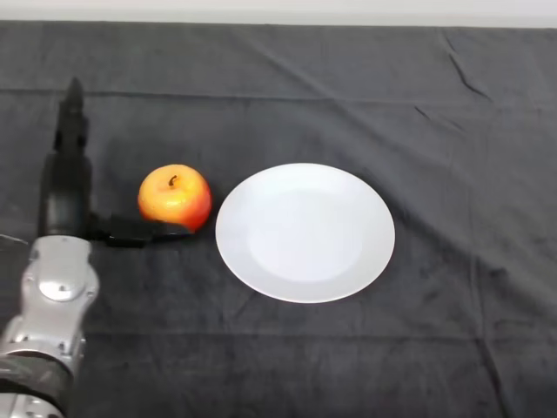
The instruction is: Move the apple to the plate
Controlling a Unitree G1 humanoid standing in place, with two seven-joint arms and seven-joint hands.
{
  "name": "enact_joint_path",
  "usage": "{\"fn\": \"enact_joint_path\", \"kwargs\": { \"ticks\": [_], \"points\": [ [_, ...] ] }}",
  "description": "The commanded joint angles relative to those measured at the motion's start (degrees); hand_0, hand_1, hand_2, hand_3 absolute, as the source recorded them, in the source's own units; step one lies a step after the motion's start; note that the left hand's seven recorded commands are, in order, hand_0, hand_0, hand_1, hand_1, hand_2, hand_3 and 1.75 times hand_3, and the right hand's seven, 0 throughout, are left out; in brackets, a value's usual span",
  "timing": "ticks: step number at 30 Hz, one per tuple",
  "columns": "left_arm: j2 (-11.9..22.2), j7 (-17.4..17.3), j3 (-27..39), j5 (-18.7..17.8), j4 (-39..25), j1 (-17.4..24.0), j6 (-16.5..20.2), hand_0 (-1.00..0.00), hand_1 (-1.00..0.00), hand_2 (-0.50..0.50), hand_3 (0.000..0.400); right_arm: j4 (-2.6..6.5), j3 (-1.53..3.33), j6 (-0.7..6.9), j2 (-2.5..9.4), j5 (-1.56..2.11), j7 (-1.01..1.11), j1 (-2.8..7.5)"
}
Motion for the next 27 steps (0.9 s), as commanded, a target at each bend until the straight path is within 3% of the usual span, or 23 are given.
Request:
{"fn": "enact_joint_path", "kwargs": {
  "ticks": [1, 9, 22, 24, 25, 26, 27],
  "points": [
    [-1.1, 0.8, -1.8, 0.9, 2.9, -2.7, 0.8, 0.00, 0.00, 0.00, 0.000, 2.54, 1.59, 1.42, 1.58, -1.63, 0.25, 4.80],
    [-3.4, 1.4, -4.8, 1.4, 7.0, -5.5, 0.7, 0.00, 0.00, 0.00, 0.000, 2.68, 1.60, 1.37, 1.58, -1.67, 0.24, 4.73],
    [-4.4, 0.5, -8.1, 1.0, 11.4, -8.1, -0.1, 0.00, 0.00, 0.00, 0.000, 2.99, 1.64, 1.22, 1.58, -1.74, 0.20, 4.58],
    [-4.4, 0.6, -8.5, 1.1, 11.8, -8.3, -0.1, -0.33, 0.00, -0.16, 0.130, 3.04, 1.64, 1.20, 1.58, -1.75, 0.19, 4.55],
    [-4.4, 0.6, -8.7, 1.1, 12.0, -8.4, -0.1, -0.71, 0.00, -0.35, 0.282, 3.06, 1.65, 1.18, 1.58, -1.76, 0.19, 4.54],
    [-4.5, 0.7, -8.9, 1.1, 12.2, -8.5, -0.1, -1.00, 0.00, -0.50, 0.400, 3.08, 1.65, 1.17, 1.58, -1.76, 0.19, 4.53],
    [-4.4, 0.8, -9.1, 1.2, 12.4, -8.7, -0.1, -1.00, -0.24, -0.38, 0.400, 3.11, 1.65, 1.16, 1.58, -1.77, 0.18, 4.52]
  ]
}}
